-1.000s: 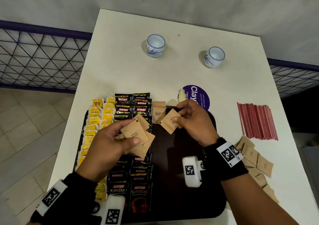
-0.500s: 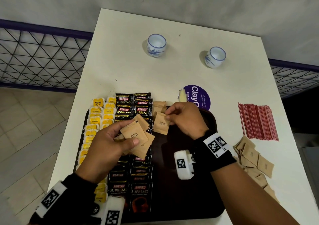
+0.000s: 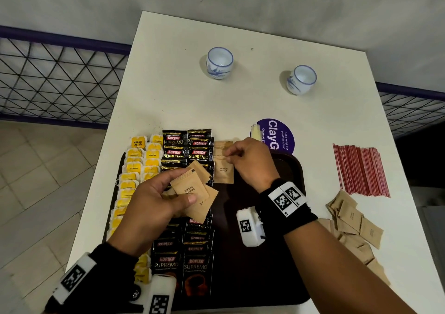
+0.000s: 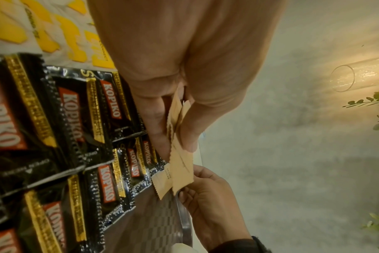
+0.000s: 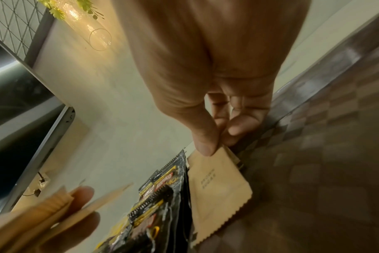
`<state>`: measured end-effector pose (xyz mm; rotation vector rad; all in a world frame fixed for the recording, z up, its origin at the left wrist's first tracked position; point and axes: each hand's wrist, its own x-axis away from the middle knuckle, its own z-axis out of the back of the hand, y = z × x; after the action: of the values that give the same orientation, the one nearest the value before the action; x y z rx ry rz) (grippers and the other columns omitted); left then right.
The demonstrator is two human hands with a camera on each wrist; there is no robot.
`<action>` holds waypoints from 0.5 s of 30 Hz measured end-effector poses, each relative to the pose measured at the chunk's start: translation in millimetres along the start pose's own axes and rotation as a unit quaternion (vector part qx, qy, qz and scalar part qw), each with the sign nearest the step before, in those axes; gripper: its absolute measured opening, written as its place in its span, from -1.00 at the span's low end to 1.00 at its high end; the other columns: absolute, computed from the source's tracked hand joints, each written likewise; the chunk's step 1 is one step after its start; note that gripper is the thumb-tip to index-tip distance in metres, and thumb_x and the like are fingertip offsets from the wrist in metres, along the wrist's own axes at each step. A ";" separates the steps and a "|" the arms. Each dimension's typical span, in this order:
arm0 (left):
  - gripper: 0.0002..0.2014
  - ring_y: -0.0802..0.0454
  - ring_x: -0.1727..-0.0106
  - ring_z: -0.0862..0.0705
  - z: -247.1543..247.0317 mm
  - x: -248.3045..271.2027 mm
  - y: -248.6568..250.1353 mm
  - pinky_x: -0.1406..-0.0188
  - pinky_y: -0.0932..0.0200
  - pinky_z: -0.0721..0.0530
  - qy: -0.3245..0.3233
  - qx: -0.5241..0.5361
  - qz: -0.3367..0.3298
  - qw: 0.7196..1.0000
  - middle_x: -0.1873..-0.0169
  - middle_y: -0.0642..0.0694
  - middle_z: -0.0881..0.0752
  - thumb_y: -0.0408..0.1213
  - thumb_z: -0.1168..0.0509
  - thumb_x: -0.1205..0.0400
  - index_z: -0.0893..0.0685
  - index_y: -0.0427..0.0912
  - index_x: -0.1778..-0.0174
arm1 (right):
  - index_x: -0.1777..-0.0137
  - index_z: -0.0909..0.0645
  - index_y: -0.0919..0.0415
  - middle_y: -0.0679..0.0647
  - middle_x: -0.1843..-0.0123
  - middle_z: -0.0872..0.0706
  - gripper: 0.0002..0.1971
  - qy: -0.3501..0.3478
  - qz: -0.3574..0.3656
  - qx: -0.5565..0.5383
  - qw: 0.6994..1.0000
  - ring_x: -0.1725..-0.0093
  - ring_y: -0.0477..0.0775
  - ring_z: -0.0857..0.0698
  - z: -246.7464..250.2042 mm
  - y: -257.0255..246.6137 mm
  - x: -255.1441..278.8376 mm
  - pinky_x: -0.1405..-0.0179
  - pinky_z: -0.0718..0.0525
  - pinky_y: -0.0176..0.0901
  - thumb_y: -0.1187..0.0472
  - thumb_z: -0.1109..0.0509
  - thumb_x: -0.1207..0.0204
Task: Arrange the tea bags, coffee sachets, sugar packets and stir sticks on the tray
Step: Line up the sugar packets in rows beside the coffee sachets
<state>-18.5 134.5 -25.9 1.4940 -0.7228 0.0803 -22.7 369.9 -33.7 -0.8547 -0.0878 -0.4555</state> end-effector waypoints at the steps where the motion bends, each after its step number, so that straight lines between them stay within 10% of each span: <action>1: -0.49 -0.17 -0.10 -0.83 -0.8 -0.4 -0.3 0.23 0.10 -0.83 -0.002 -0.002 -0.002 1.000 -0.08 -0.12 -0.85 -0.56 -0.55 -0.47 -0.77 0.01 -0.27 | 0.09 -0.82 0.24 -0.19 0.19 -0.67 -0.90 0.001 0.001 0.001 1.000 0.20 -0.30 -0.64 -0.1 -0.3 -0.1 0.17 -0.51 -0.67 0.42 -0.54 -0.47; 15: -0.50 -0.13 -0.07 -0.84 -4.9 -1.4 1.0 0.18 0.09 -0.85 -0.007 0.000 -0.010 1.000 -0.05 -0.08 -0.86 -0.57 -0.54 -0.48 -0.78 0.03 -0.24 | 0.13 -0.80 0.22 -0.24 0.24 -0.66 -0.86 0.026 0.019 -0.013 0.999 0.27 -0.35 -0.63 -4.8 3.5 -1.5 0.19 -0.54 -0.66 0.46 -0.50 -0.47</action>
<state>-18.2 139.6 -25.2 1.5025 -0.7186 0.0552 -23.0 368.8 -39.7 -0.8688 -0.0167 -0.4442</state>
